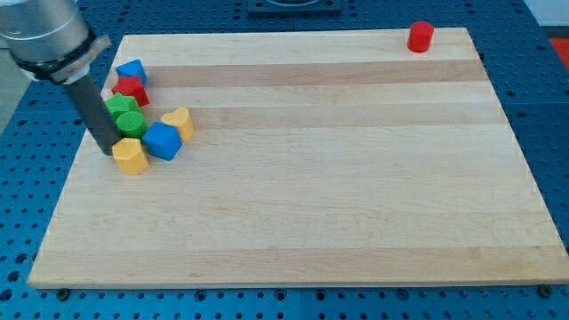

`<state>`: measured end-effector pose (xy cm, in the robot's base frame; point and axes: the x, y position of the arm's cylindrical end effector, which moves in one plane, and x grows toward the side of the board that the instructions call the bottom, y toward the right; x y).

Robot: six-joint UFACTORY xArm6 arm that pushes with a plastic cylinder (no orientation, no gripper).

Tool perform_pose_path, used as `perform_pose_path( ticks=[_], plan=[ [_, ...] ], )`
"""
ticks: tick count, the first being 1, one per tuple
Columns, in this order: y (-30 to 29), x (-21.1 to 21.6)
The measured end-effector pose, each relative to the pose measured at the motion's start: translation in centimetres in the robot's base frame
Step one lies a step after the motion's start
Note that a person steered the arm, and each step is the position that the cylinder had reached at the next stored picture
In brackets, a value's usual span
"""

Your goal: Place arm above blue triangle

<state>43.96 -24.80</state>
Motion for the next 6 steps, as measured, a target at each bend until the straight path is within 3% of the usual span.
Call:
perform_pose_path(
  ticks=[1,2,3,4,5,6],
  plan=[
    [-5.5,0.6],
    [-0.4,5.1],
    [2.5,5.7],
    [2.3,1.8],
    [2.7,1.6],
    [-5.4,2.2]
  ],
)
